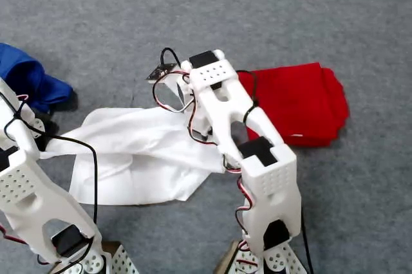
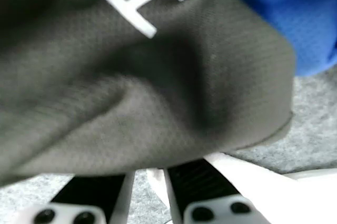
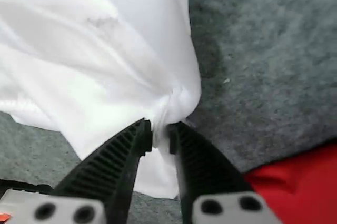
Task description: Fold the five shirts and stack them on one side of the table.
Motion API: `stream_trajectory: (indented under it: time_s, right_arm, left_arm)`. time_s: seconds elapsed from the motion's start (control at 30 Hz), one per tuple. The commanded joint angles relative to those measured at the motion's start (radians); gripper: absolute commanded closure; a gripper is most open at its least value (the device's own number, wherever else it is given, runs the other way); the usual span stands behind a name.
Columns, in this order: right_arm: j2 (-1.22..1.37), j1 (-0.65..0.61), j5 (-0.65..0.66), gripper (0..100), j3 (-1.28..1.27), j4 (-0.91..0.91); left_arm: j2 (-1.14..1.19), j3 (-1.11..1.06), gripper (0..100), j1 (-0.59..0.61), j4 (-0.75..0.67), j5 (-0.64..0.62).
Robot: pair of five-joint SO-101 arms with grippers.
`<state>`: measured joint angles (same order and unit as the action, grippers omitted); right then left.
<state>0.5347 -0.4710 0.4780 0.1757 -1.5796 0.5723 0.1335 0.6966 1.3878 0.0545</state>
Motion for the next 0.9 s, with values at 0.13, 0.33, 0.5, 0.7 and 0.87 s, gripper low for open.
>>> stream_trajectory:
  time_s: [0.13, 0.33, 0.5, 0.7, 0.87]
  right_arm:
    - [-0.081, -0.015, -0.009, 94.1, 0.001, 0.009]
    - [-0.193, -0.016, -0.005, 94.0, -0.007, 0.003]
    - [-0.226, -0.021, -0.005, 94.0, -0.038, -0.012]
    - [-0.234, -0.048, -0.008, 93.3, -0.101, 0.026]
    - [-0.275, -0.05, -0.005, 73.7, -0.074, 0.021]
  left_arm:
    - [-0.008, 0.012, 98, -0.018, -0.064, 0.006]
    - [-0.008, 0.012, 98, -0.018, -0.064, 0.006]
    - [-0.008, 0.012, 98, -0.018, -0.064, 0.006]
    - [-0.008, 0.012, 98, -0.018, -0.064, 0.006]
    - [-0.008, 0.012, 98, -0.018, -0.064, 0.006]
